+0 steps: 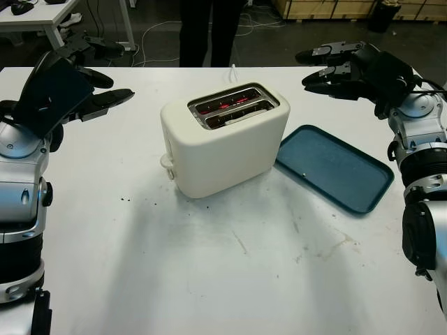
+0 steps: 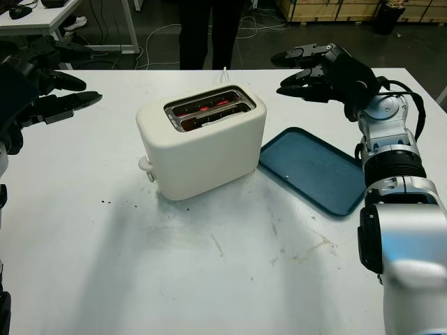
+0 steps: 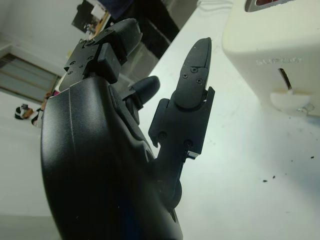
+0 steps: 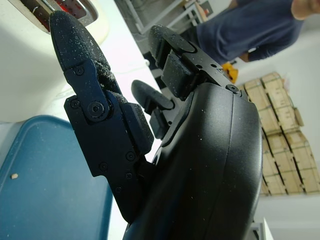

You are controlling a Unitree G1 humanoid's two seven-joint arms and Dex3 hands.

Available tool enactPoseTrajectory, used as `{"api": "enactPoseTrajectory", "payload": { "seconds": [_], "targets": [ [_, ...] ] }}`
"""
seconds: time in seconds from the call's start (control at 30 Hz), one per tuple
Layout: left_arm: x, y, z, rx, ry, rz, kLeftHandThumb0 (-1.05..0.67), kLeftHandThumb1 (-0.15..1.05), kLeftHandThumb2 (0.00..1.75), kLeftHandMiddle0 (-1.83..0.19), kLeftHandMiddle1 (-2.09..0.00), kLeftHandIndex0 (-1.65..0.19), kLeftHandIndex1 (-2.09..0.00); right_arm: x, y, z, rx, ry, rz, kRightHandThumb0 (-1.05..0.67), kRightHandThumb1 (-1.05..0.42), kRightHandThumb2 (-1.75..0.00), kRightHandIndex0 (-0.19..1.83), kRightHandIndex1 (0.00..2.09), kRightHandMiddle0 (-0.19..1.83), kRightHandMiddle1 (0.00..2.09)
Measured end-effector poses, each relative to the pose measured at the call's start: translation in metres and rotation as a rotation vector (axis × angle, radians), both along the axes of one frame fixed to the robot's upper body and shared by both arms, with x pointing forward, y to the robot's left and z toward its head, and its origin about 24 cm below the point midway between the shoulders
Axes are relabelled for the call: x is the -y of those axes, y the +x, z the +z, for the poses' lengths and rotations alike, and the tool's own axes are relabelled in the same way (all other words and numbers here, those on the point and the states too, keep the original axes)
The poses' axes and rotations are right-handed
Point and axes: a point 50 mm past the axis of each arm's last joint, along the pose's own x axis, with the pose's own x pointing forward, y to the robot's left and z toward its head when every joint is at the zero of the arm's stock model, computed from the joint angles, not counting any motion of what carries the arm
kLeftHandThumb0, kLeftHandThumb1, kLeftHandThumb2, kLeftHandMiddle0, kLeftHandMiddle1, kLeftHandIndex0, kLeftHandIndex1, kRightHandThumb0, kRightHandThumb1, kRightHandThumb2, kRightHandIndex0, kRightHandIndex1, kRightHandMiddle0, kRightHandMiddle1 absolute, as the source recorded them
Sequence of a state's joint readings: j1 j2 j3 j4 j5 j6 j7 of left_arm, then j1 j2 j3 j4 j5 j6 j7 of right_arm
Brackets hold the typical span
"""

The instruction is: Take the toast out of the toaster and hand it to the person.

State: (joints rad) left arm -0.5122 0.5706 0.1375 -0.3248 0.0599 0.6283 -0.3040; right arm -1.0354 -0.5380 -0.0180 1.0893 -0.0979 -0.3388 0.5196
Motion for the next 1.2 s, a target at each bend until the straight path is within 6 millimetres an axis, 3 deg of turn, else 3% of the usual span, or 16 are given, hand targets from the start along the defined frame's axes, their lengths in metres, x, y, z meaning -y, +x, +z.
{"api": "enactPoseTrajectory", "payload": {
  "seconds": [1.2],
  "targets": [
    [0.0009,0.0002,-0.0005,-0.003,0.002,-0.003,-0.32,0.91,0.0,-0.06,-1.26,-0.18,-0.77,0.0002,-0.0001,0.0002,0.001,0.003,0.0,-0.88,-0.82,0.0,0.57,0.58,0.74,0.0]
  ]
}}
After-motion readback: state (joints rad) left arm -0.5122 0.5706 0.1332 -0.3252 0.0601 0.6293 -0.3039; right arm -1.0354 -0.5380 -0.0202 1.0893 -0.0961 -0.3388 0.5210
